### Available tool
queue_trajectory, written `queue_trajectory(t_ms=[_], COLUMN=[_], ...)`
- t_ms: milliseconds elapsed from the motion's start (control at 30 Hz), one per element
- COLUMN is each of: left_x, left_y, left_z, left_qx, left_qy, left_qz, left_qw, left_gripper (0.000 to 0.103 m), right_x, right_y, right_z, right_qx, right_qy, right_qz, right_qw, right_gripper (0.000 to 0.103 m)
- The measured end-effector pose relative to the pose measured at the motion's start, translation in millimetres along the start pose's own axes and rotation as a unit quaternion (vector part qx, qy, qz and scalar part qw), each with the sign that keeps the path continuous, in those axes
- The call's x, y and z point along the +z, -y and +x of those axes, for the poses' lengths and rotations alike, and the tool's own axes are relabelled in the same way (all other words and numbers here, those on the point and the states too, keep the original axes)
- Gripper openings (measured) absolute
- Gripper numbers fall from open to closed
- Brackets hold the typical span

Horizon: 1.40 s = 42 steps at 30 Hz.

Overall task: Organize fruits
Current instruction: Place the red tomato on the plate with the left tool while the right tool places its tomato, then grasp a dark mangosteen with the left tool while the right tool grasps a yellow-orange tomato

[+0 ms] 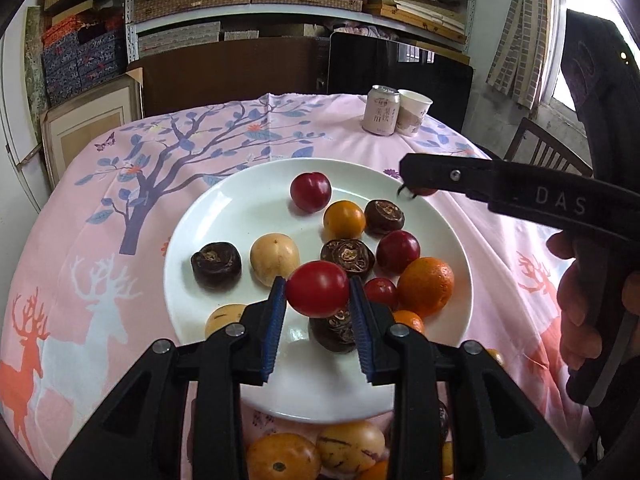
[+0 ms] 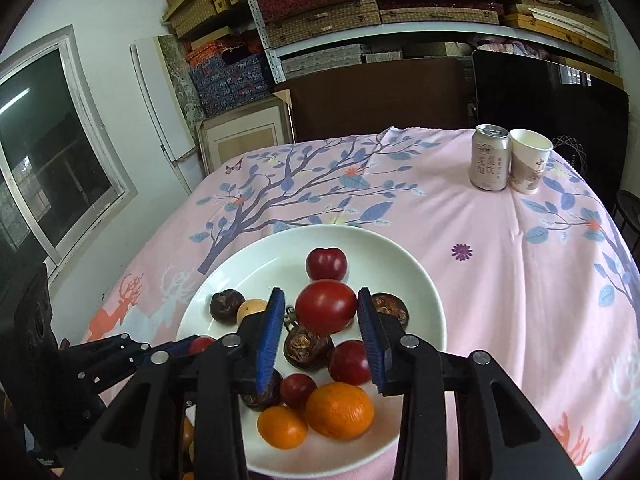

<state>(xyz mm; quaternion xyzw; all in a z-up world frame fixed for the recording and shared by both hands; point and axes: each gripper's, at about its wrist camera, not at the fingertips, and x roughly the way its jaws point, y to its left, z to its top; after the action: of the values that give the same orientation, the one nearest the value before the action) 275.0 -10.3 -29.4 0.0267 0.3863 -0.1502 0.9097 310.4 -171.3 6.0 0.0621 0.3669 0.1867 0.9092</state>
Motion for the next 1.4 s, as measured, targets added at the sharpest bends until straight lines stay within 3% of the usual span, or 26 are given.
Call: queue_trajectory(t_ms=[67, 133, 300, 367, 433, 700, 900, 967, 1100, 1133, 1167, 1333, 1400], left_x=[-0.1, -1.8, -21.1, -39.0, -59.5, -125.2, -132.4, -129.5, -122.8, -122.2, -122.5, -124.0, -123.4], left_y=[-4.3, -7.6, -4.9, 0.5, 3.4, 8.7, 7.1, 8.8, 10.8, 11.3, 12.4, 8.2, 2.2], left_z=[0.0, -10.7, -42.3, -55.8, -65.5, -74.2, -63.7, -55.7, -44.0, -43.9, -44.2, -55.2, -58.5], left_qx=[0.002, 0.006, -0.004, -0.001, 0.001, 0.028, 0.034, 0.033, 0.028, 0.025, 0.018, -0.016, -0.022], left_qy=[0.007, 0.027, 0.046, 0.043, 0.03, -0.034, -0.053, -0.064, -0.076, -0.075, -0.074, -0.047, -0.036], left_qz=[-0.013, -0.017, -0.005, 0.012, 0.025, 0.052, 0.04, 0.041, 0.036, 0.035, 0.036, 0.01, -0.012], left_qw=[0.9999, 0.9995, 0.9989, 0.999, 0.9992, 0.9977, 0.9972, 0.9966, 0.996, 0.9963, 0.9965, 0.9987, 0.9991], left_gripper=[0.049, 0.062, 0.062, 0.062, 0.062, 0.062, 0.062, 0.057, 0.056, 0.052, 0.04, 0.04, 0.04], right_x=[-0.5, -3.4, -26.3, -47.2, -70.4, -126.0, -133.3, -134.3, -136.4, -136.2, -136.8, -135.8, -135.1], right_y=[-3.4, -3.6, 7.9, 13.1, 18.7, 46.4, 65.6, 69.8, 66.9, 66.6, 65.5, 59.3, 52.0], right_z=[2.4, -0.6, -25.6, -41.2, -54.8, -67.5, -64.8, -62.2, -60.9, -60.2, -59.4, -54.4, -52.0], right_qx=[-0.007, 0.003, 0.017, 0.014, 0.004, -0.014, 0.011, 0.016, 0.02, 0.021, 0.021, 0.015, 0.007], right_qy=[0.011, 0.013, 0.014, 0.019, 0.028, 0.014, 0.001, -0.004, -0.01, -0.013, -0.016, -0.034, -0.042], right_qz=[0.001, 0.006, 0.034, 0.037, 0.039, 0.071, 0.119, 0.129, 0.124, 0.122, 0.12, 0.105, 0.088], right_qw=[1.0, 1.0, 0.999, 0.999, 0.999, 0.997, 0.993, 0.991, 0.992, 0.992, 0.992, 0.994, 0.995], right_gripper=[0.056, 0.056, 0.057, 0.063, 0.068, 0.069, 0.069, 0.069, 0.069, 0.069, 0.069, 0.069, 0.063])
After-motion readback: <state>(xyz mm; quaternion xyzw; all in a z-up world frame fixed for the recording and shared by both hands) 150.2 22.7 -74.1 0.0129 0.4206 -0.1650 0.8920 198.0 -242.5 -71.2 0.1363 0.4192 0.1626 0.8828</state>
